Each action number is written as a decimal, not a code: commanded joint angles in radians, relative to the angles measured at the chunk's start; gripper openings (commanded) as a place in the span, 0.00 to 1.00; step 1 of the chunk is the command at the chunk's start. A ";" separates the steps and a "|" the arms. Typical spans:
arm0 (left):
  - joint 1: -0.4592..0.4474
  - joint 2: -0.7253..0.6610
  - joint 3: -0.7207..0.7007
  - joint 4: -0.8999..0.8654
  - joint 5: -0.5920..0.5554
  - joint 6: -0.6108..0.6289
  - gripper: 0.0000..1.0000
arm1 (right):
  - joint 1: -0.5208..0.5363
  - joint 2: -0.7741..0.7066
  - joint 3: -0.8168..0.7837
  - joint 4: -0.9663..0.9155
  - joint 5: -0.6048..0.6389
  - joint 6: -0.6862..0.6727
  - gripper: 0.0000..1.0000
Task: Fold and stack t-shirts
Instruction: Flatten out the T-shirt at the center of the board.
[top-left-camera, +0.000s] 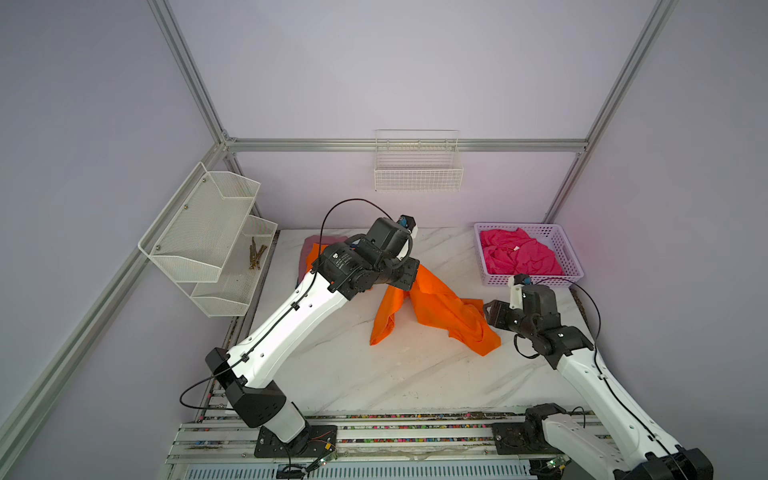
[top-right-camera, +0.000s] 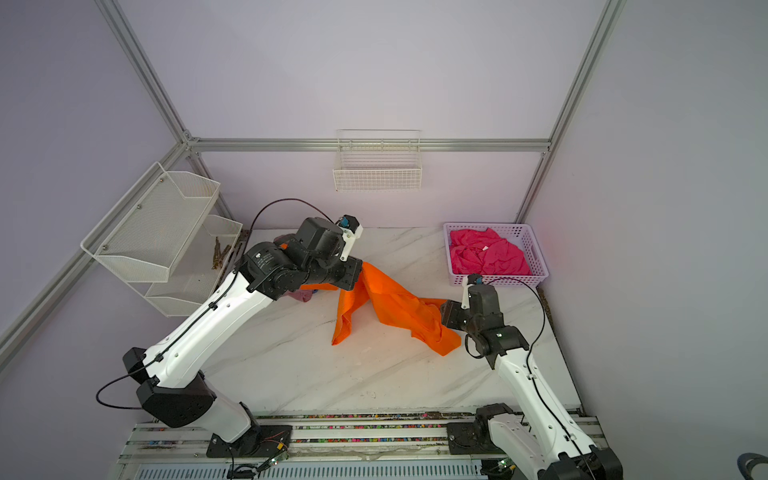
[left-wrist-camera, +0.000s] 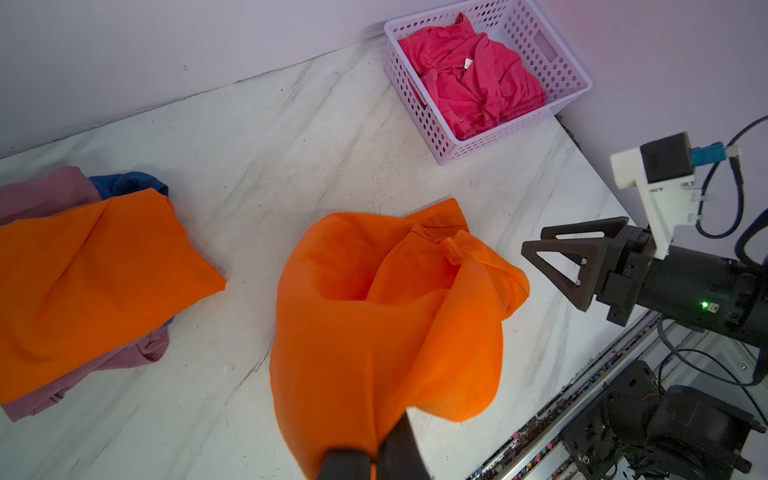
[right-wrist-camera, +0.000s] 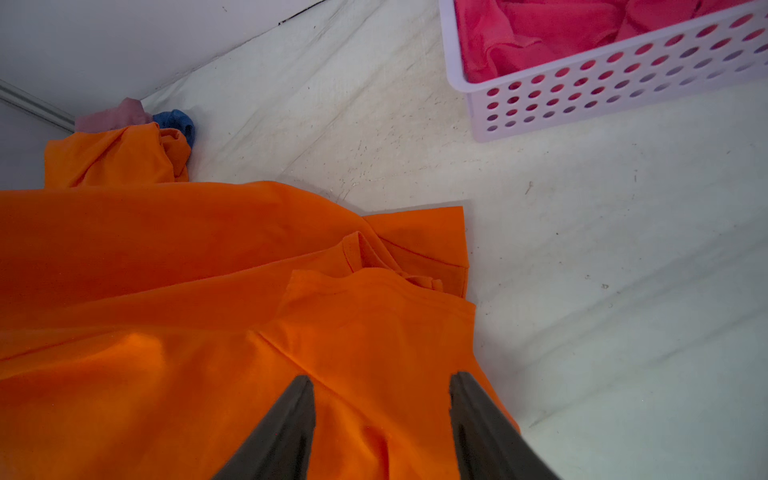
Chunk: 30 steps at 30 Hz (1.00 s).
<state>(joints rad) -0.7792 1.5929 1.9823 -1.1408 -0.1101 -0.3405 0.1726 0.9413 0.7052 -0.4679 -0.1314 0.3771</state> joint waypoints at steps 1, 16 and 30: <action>0.020 -0.005 0.159 -0.097 -0.019 0.036 0.00 | 0.012 0.006 -0.010 0.031 -0.010 0.003 0.58; 0.043 -0.050 0.392 -0.107 0.021 0.065 0.00 | 0.074 0.035 -0.001 0.044 -0.035 -0.004 0.57; 0.044 -0.072 0.347 -0.082 0.032 0.072 0.00 | 0.228 0.225 0.030 0.152 -0.071 0.015 0.57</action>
<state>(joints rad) -0.7399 1.5589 2.3280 -1.2861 -0.0750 -0.2909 0.3786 1.1545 0.7040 -0.3794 -0.1799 0.3824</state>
